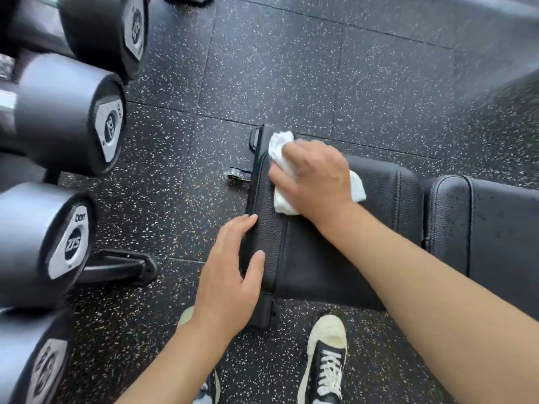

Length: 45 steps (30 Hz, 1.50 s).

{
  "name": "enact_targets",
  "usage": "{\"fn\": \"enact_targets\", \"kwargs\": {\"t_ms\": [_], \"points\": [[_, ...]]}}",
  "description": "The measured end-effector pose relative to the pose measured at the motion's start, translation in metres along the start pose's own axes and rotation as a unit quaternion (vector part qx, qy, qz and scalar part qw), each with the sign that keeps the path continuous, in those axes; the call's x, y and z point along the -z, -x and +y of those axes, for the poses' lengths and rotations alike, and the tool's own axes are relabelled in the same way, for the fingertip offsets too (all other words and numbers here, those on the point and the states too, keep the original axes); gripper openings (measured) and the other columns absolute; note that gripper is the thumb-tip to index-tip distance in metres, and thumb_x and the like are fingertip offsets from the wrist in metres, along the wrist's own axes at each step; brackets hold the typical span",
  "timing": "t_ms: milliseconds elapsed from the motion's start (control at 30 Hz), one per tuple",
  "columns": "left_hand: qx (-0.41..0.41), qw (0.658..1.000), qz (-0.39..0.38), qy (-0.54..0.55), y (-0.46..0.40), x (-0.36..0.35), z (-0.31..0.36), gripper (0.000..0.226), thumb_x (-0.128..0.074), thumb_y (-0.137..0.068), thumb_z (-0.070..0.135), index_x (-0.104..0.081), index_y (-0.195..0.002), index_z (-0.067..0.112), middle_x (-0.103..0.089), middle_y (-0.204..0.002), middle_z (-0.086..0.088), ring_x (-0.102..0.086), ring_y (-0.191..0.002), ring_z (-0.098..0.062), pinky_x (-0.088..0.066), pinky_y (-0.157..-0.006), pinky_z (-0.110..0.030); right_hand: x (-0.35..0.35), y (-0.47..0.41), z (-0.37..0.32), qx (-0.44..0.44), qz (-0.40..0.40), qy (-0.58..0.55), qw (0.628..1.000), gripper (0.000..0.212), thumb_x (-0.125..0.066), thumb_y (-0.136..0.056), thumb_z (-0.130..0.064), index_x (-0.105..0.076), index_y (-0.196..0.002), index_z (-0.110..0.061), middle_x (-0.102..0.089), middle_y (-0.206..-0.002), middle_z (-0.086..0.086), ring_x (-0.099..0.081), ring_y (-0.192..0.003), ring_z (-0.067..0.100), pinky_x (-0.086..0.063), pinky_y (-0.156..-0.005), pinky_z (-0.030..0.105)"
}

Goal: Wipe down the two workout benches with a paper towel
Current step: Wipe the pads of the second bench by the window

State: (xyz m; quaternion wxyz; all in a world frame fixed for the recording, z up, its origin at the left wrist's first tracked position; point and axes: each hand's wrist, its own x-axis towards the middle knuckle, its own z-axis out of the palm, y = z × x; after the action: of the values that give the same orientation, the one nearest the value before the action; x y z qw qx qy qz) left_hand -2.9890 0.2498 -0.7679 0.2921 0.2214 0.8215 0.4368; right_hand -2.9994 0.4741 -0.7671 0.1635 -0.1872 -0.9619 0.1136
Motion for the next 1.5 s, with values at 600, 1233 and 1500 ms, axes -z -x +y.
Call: {"fn": "enact_targets", "kwargs": {"t_ms": [600,1233,1500], "points": [[-0.008,0.997,-0.035,-0.071,-0.010,0.015,-0.003,0.051,-0.057,-0.100,0.026,-0.039,-0.146,0.038,-0.047,-0.141,0.021,-0.054,-0.121,-0.004,-0.056,-0.093,-0.044,0.017,0.011,-0.010,-0.054,-0.053,0.018,0.997,0.031,-0.074,-0.080,-0.030,-0.053,-0.064,-0.014,-0.059,-0.062,0.015,-0.058,-0.060,0.035,-0.036,-0.054,0.035],[0.006,0.997,-0.014,-0.080,-0.016,0.012,0.011,0.053,-0.063,-0.098,0.020,-0.041,-0.141,0.042,-0.045,-0.137,0.028,-0.052,-0.118,0.005,-0.056,-0.090,-0.041,0.010,-0.025,-0.001,-0.067,-0.112,0.090,0.987,0.030,-0.058,-0.092,-0.042,-0.067,-0.085,-0.015,-0.068,-0.080,0.015,-0.066,-0.078,0.037,-0.030,-0.062,0.034],[-0.019,0.996,-0.014,-0.090,-0.023,0.020,0.014,0.049,-0.065,-0.097,0.014,-0.049,-0.140,0.030,-0.050,-0.136,0.017,-0.056,-0.122,-0.009,-0.052,-0.100,-0.043,0.025,0.101,-0.023,0.087,-0.049,-0.016,0.995,0.024,-0.070,-0.082,-0.028,-0.054,-0.069,-0.015,-0.048,-0.063,0.007,-0.045,-0.058,0.028,-0.034,-0.053,0.040]]}}
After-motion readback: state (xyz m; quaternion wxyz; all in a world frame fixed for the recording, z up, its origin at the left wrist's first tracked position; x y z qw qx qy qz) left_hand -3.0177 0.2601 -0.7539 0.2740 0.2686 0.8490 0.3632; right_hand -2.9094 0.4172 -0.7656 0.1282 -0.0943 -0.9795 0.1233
